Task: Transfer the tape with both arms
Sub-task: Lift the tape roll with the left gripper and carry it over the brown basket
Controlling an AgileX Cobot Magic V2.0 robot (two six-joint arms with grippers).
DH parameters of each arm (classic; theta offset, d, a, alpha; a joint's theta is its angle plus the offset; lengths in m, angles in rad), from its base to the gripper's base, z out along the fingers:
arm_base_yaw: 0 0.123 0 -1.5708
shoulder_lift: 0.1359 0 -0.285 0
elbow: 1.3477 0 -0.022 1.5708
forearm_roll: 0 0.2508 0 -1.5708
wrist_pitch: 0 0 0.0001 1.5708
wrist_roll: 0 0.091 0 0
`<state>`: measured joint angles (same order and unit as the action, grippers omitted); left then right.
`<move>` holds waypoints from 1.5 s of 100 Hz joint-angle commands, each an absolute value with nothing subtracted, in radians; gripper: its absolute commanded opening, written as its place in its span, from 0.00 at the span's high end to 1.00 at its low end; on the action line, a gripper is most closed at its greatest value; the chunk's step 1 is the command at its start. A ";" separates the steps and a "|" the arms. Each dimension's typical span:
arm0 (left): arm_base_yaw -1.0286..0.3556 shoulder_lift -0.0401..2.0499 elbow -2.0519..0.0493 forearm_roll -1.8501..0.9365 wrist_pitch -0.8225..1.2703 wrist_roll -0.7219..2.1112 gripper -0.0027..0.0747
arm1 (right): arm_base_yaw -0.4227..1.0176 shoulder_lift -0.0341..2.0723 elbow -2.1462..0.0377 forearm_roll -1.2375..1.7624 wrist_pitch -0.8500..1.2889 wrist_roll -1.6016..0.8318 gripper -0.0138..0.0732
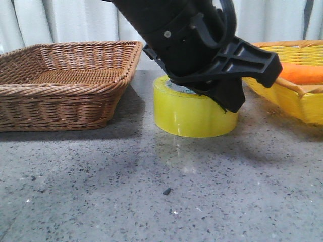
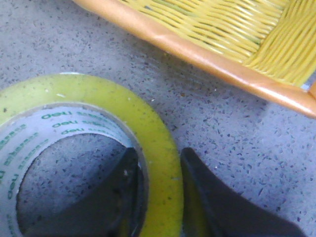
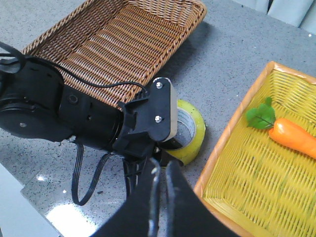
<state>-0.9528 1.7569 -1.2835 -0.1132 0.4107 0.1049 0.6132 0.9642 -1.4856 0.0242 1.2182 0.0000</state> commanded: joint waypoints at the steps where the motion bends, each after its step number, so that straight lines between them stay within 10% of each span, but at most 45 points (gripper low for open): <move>1: -0.958 1.691 -1.334 -0.090 0.358 0.103 0.99 | 0.611 0.952 -1.506 0.010 1.164 0.000 0.93; 45: -0.941 1.558 -1.501 0.045 0.456 0.103 0.99 | 0.611 0.952 -1.506 0.010 1.167 0.000 0.93; 88: -0.645 1.446 -1.501 0.045 0.789 0.103 0.99 | 0.611 0.952 -1.506 0.010 1.163 0.000 0.93; 150: -0.598 1.451 -1.197 -0.040 0.522 0.101 0.99 | 0.611 0.952 -1.506 0.010 1.165 0.000 0.93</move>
<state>-0.5995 1.4914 -1.1751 -0.0320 0.6301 0.1049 0.6132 0.9642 -1.4856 0.0242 1.2236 0.0000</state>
